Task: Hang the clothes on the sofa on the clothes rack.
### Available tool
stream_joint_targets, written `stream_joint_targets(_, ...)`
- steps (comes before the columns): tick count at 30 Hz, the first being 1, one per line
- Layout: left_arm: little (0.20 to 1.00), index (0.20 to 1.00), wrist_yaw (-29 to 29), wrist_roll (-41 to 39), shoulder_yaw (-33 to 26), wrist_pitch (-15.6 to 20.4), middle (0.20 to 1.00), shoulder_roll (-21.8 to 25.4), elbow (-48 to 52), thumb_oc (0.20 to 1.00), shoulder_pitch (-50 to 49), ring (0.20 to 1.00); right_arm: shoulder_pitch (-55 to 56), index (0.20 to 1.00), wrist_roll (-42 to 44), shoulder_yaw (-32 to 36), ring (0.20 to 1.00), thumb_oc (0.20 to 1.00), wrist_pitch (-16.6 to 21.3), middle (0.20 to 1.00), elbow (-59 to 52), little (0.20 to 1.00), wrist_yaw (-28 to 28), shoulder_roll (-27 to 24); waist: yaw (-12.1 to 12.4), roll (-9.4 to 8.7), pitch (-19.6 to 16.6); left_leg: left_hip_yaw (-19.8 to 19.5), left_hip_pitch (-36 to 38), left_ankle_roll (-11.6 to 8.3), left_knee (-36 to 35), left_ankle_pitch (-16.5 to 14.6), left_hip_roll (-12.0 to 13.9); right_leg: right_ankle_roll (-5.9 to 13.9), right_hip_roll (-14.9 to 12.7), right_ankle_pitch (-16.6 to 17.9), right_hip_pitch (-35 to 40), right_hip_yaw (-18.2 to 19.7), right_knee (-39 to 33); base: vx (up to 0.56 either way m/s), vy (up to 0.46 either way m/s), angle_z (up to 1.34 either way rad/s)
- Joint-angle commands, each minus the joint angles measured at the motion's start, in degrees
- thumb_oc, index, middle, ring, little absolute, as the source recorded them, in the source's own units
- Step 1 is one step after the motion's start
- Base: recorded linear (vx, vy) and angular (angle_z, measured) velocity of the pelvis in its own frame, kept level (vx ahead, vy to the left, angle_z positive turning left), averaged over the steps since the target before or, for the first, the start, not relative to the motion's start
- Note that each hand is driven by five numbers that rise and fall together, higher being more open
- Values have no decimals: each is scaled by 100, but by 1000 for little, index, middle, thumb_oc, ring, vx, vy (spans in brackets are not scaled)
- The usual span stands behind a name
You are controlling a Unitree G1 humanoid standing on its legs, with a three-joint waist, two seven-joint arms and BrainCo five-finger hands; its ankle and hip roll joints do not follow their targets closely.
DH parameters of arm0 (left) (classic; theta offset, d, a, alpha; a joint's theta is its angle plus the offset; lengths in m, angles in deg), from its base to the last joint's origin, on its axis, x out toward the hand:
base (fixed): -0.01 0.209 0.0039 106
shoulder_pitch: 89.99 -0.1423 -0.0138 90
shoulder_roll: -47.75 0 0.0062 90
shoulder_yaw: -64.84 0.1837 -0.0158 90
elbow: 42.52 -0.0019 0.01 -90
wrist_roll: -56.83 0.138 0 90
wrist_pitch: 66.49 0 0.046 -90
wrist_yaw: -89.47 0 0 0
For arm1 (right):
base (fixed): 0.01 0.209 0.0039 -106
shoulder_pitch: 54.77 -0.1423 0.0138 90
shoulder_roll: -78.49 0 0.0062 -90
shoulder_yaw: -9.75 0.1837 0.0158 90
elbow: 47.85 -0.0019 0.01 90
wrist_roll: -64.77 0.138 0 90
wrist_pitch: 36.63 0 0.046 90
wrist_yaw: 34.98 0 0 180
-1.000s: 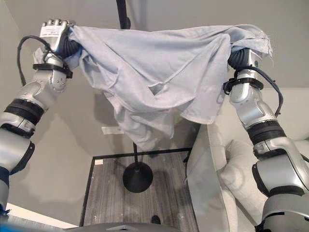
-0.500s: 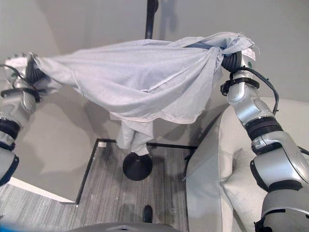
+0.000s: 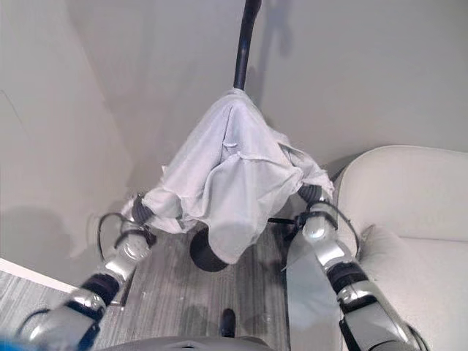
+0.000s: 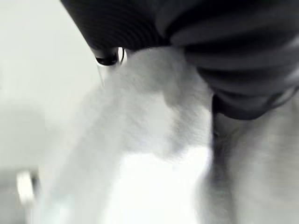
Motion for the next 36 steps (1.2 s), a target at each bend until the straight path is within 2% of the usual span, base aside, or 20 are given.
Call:
stream_joint_targets(1,416,416,-309,-1150,315,487,416,330,-521,416,694,416,-188,200,29,-141,200,200,57,200,128,200,-15,-247,70,45,-205,-73,-506,-265,-218,464,130,529,-182,-645,110,351,73,0,0,0)
stream_joint_targets(2,1000,1000,-692,-2036,323,684,1000,100,-397,1000,476,1000,-41,272,218,-290,272,272,107,272,-53,272,-168,-17,65,69,-233,-89,-468,-255,-218,458,116,521,-183,-650,149,384,73,-12,-3,-5)
stream_joint_targets(3,1000,1000,-957,-2437,418,700,1000,29,-303,1000,293,1000,76,1000,613,-418,1000,1000,212,1000,-239,1000,-376,241,70,90,-265,-94,-432,-241,-218,453,106,513,-179,-660,186,434,73,-20,-2,-6)
stream_joint_targets(5,1000,1000,-1212,-2928,397,667,1000,-9,-392,1000,160,1000,128,1000,1126,-567,1000,1000,277,1000,-400,1000,-624,431,84,101,-308,-100,-401,-240,-218,455,96,506,-183,-658,219,467,73,-11,0,-2)
stream_joint_targets(7,1000,1000,-1253,-3024,384,626,1000,3,-371,1000,109,1000,175,1000,1298,-605,1000,1000,285,1000,-487,1000,-712,466,94,109,-337,-104,-383,-237,-218,453,96,503,-185,-659,232,470,73,-12,0,-6)
stream_joint_targets(11,1000,1000,-1311,-3227,-62,510,1000,150,-547,1000,-143,1000,387,1000,1843,-398,1000,1000,281,1000,-618,1000,-903,408,163,115,-437,-90,-310,-242,-218,442,89,503,-194,-680,316,447,73,-19,-4,-2)
stream_joint_targets(14,1000,1000,-1255,-3129,-568,519,1000,230,-955,1000,-433,1000,695,1000,1775,79,1000,1000,342,1000,-838,1000,-750,272,194,136,-504,-61,-238,-248,-218,422,94,504,-208,-713,394,404,73,0,0,0)
stream_joint_targets(21,1000,1000,-1208,-3183,-1169,626,1000,253,-1412,1000,-866,1000,1219,1000,1749,851,1000,1000,509,1000,-1297,1000,-462,221,193,164,-553,-13,-168,-244,-218,400,113,495,-220,-725,488,376,73,0,0,0)
stream_joint_targets(25,1000,1000,-1362,-3471,-1493,710,1000,229,-1632,1000,-1231,1000,1480,1000,2212,1476,1000,1000,868,1000,-1470,1000,-203,519,193,190,-532,-34,-136,-226,-218,391,110,486,-214,-741,538,353,73,0,0,0)
stream_joint_targets(26,1000,1000,-1507,-3593,-1600,712,1000,176,-1874,1000,-1355,1000,1561,1000,2465,1638,1000,1000,1017,1000,-1485,1000,-240,692,186,209,-515,-43,-116,-214,-218,381,116,484,-219,-747,560,352,73,0,0,0)
stream_joint_targets(29,1000,1000,-1672,-3603,-1666,749,1000,166,-2165,1000,-1430,1000,1747,1000,2679,1769,1000,1000,1136,1000,-1414,1000,-481,750,158,218,-499,-37,-95,-210,-218,368,122,481,-215,-763,588,344,73,0,0,0)
stream_joint_targets(30,1000,1000,-1817,-3750,-1797,699,1000,111,-2557,1000,-1463,1000,1856,1000,3160,1862,1000,1000,1297,1000,-1188,1000,-671,859,125,220,-492,-13,-85,-209,-218,355,124,480,-216,-773,603,345,73,0,0,0)
stream_joint_targets(34,1000,1000,-2166,-3691,-1763,553,1000,64,-3063,1000,-1539,1000,1848,1000,3699,1782,1000,1000,1354,1000,-393,1000,-951,967,94,223,-470,47,-60,-213,-218,350,128,479,-222,-770,626,320,73,0,0,0)
stream_joint_targets(35,1000,1000,-2206,-3629,-1736,539,1000,69,-3201,1000,-1541,1000,1809,1000,4039,1731,1000,1000,1333,1000,-25,1000,-1099,1014,100,220,-453,69,-54,-218,-218,355,132,478,-225,-763,627,311,73,0,0,0)
stream_joint_targets(36,1000,1000,-2422,-3663,-1701,394,1000,15,-3515,1000,-1512,1000,1695,1000,4889,1614,1000,1000,1177,1000,917,1000,-1501,1204,119,207,-422,116,-39,-222,-218,356,127,475,-225,-753,631,311,73,0,0,0)
